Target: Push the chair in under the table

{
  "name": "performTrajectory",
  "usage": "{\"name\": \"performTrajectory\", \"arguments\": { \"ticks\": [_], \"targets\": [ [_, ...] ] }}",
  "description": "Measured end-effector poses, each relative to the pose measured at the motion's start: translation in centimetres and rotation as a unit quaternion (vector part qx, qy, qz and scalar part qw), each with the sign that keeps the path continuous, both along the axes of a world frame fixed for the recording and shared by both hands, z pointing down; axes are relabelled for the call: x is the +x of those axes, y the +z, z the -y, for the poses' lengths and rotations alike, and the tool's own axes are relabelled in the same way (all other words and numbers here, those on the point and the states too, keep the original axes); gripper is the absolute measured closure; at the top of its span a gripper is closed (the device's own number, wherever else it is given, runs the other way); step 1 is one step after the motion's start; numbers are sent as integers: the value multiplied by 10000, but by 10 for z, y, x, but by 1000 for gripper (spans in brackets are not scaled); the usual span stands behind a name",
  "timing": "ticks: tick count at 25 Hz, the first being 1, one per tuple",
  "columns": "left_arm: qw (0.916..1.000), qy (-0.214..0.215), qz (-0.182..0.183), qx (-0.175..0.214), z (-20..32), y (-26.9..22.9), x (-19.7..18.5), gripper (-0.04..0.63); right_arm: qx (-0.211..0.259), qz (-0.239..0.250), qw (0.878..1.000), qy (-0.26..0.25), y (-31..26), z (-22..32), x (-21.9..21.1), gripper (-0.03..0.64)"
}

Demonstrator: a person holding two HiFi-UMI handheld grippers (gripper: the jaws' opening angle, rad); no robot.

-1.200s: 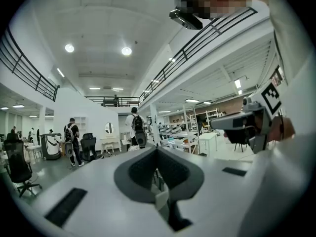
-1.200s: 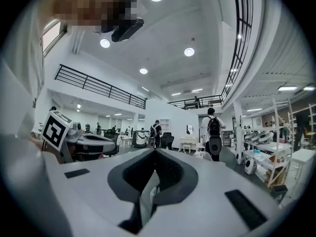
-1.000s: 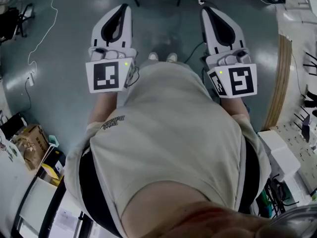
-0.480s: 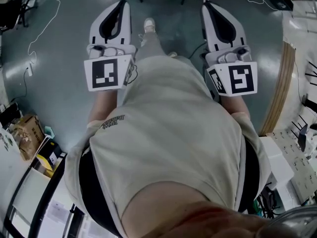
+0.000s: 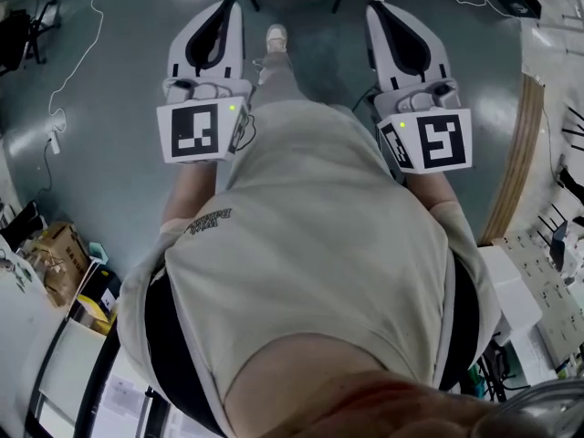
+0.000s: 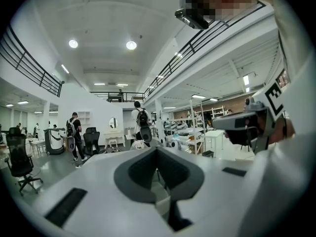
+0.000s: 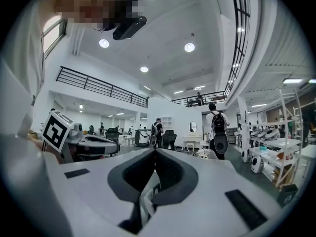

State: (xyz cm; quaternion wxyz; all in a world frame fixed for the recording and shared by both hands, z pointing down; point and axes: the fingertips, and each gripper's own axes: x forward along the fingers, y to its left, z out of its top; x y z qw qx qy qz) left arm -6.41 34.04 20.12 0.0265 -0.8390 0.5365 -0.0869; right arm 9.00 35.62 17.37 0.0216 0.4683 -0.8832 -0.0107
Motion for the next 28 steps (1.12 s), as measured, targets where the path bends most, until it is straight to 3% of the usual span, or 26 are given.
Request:
{"name": "performTrajectory", "arguments": {
  "ticks": [11, 28],
  "targets": [
    [9985, 95, 197, -503, 128, 25, -14, 586, -371, -48, 9991, 176, 18, 126, -15, 607],
    [9936, 549, -69, -988, 310, 46, -69, 586, -729, -309, 9945, 686, 24, 307, -75, 607]
  ]
}}
